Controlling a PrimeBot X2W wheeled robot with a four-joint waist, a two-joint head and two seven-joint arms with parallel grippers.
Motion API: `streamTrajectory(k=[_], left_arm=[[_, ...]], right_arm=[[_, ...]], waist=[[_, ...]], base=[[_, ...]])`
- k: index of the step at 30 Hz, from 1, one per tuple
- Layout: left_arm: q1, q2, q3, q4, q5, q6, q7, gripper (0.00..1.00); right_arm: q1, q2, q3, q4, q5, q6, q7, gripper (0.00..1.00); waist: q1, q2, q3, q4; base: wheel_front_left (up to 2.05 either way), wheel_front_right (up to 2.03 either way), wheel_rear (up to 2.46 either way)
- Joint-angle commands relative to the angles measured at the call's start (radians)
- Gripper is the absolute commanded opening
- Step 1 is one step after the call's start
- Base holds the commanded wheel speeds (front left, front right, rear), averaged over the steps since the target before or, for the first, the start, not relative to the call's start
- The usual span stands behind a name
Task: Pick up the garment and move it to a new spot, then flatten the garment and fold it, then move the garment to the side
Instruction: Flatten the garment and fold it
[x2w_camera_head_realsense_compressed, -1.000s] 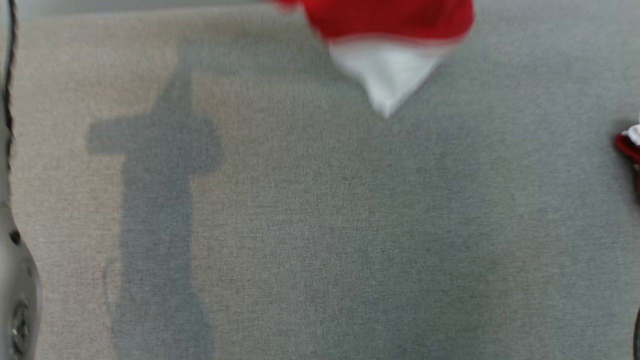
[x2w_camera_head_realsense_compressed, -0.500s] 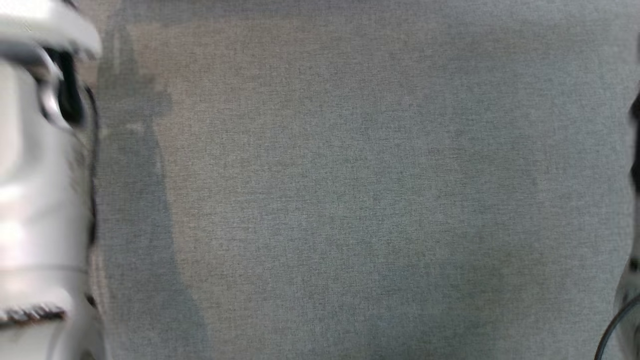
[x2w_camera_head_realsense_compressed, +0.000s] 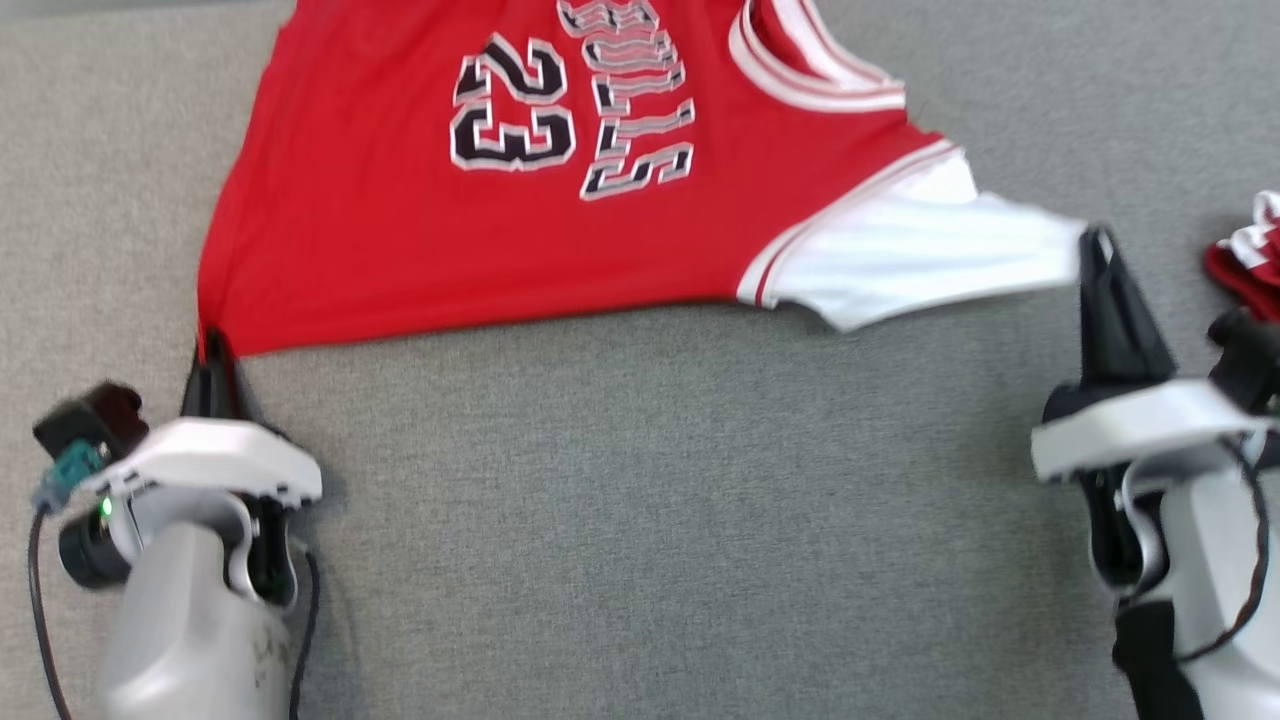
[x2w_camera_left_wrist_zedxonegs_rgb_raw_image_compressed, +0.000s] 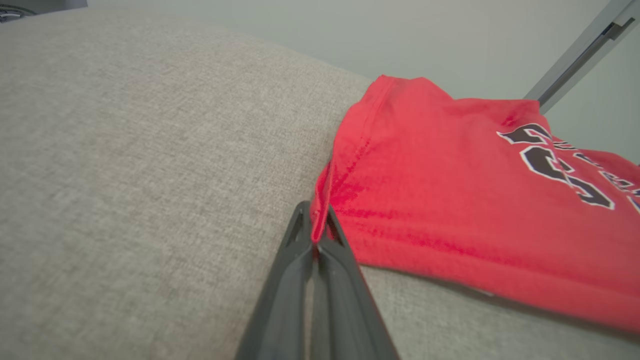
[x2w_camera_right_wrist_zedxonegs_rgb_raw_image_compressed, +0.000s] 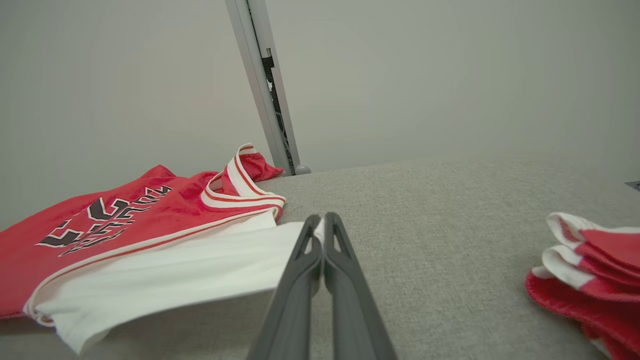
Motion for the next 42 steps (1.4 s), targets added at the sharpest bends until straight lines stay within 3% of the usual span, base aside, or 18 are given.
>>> streamTrajectory(k=[1, 9, 17, 28, 35, 42], left_arm=[[0.087, 0.005, 0.007, 0.04, -0.029, 0.003, 0.004, 0.0], [0.262, 0.006, -0.047, 0.008, -0.119, 0.014, 0.005, 0.0], [0.488, 0.008, -0.111, -0.082, -0.153, 0.053, 0.005, 0.0], [0.689, 0.008, -0.179, -0.19, -0.167, 0.077, 0.003, 0.0], [0.703, 0.007, -0.194, -0.342, -0.124, 0.057, 0.001, 0.0], [0.59, 0.005, -0.235, -0.464, -0.08, 0.05, 0.001, 0.0]], right_arm=[[0.039, -0.01, -0.007, -0.01, 0.011, -0.003, -0.002, 0.0], [0.244, 0.012, -0.005, 0.019, 0.013, -0.003, -0.002, 0.0], [0.431, 0.027, -0.009, 0.063, -0.019, -0.004, -0.002, 0.0], [0.608, 0.02, 0.02, 0.039, -0.016, -0.003, -0.002, 0.0], [0.619, 0.011, 0.028, -0.041, 0.001, -0.003, -0.002, 0.0], [0.478, 0.017, 0.057, -0.105, 0.021, -0.002, -0.002, 0.0]], waist=[[0.0, -0.0001, -0.044, -0.014], [0.0, -0.0001, -0.188, -0.029], [0.0, -0.0001, -0.328, -0.03], [0.0, -0.0001, -0.413, -0.015], [0.0, -0.0001, -0.404, 0.008], [0.0, -0.0001, -0.359, 0.026]], base=[[0.0, 0.0, 0.0], [0.0, 0.0, 0.0], [0.0, 0.0, 0.0], [0.0, 0.0, 0.0], [0.0, 0.0, 0.0], [0.0, 0.0, 0.0]])
